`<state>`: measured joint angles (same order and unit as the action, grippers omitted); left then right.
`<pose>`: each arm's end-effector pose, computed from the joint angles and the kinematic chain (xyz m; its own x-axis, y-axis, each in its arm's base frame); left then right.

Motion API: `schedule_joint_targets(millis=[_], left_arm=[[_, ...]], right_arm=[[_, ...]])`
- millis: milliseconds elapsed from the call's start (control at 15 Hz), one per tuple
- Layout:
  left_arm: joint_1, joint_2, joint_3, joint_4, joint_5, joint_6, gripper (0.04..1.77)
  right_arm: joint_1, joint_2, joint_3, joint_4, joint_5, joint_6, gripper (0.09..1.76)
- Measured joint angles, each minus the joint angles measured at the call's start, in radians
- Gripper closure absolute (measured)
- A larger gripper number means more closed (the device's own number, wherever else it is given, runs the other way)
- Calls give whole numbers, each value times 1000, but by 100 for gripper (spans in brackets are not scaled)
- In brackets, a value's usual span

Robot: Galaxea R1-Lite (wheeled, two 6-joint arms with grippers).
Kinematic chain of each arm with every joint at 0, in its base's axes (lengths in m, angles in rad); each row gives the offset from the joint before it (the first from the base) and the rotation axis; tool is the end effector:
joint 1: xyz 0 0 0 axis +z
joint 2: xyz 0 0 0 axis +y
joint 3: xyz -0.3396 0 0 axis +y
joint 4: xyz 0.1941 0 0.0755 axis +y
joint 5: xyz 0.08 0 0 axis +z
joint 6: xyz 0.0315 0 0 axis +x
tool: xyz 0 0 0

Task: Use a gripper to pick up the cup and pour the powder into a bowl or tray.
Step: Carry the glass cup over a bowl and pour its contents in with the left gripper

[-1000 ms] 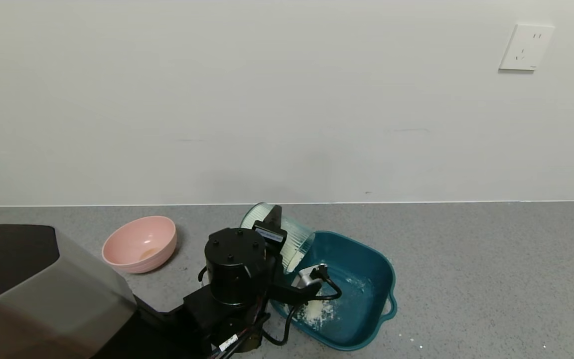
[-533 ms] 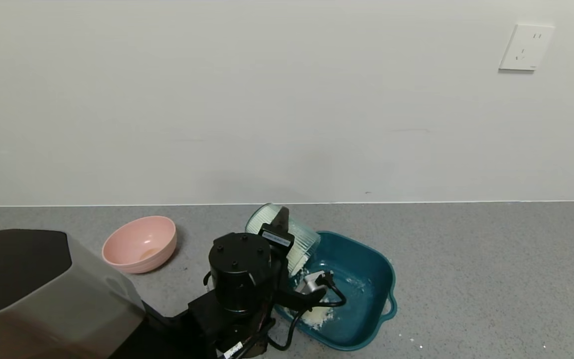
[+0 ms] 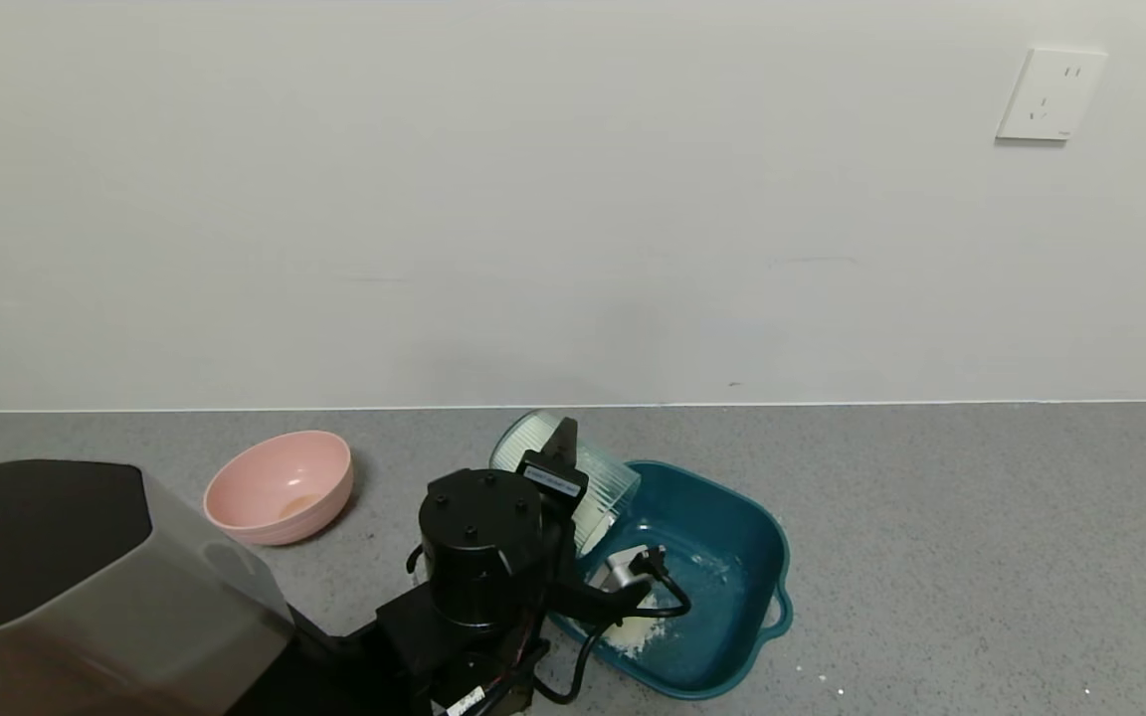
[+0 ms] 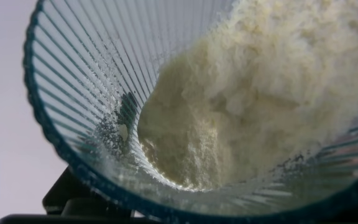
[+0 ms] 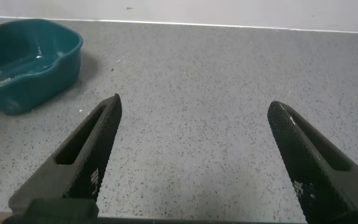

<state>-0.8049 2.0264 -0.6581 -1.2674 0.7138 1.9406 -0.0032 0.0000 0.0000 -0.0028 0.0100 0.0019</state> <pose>0.2684 -0.2493 0.1196 0.9932 -0.0882 -0.0761 0.0314 -0.4268 0.9038 -0.0340 0.0004 0.0758 1.0000 0.0068 0.0028 -0.0068 1.0000 0.0019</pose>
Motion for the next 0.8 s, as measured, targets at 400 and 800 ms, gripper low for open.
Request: schedule_joint_targets(millis=[400,800], left_arm=[[-9,11,11,-1,6,27,54],[-9,16,10,-1,9,18,54]], right_arm=[[0,0,0,0,0,0,14],[0,0,0,0,0,0,14]])
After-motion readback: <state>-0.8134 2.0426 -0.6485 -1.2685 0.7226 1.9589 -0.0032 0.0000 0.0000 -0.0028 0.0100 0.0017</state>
